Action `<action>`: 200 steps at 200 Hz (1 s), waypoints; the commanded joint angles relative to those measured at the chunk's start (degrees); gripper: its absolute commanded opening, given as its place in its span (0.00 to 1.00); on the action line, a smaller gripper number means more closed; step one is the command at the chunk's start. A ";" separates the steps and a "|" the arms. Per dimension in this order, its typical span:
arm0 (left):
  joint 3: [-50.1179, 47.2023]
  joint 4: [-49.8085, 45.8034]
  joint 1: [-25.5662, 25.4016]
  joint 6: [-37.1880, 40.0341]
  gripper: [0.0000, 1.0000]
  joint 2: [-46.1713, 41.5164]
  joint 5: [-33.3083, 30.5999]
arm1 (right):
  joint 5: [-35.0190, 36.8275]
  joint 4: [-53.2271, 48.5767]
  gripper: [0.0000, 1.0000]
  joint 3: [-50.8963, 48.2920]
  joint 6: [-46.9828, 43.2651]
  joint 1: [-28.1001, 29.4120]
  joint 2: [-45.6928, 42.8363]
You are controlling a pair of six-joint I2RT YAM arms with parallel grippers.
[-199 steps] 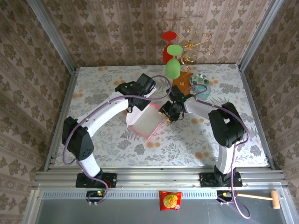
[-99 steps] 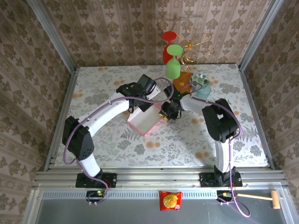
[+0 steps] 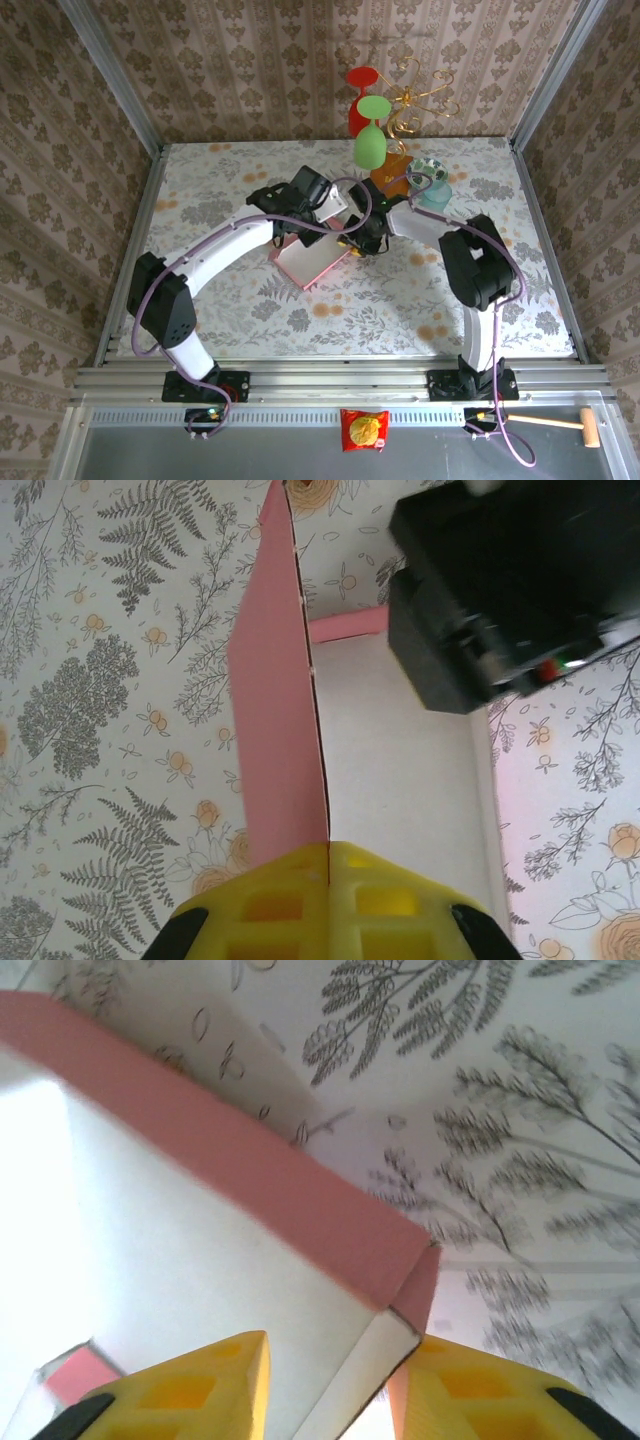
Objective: Fold the paper box
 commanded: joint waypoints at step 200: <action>4.29 -9.32 9.54 23.12 0.00 -1.68 22.42 | -6.00 13.81 0.52 -8.75 -88.67 -3.39 -15.70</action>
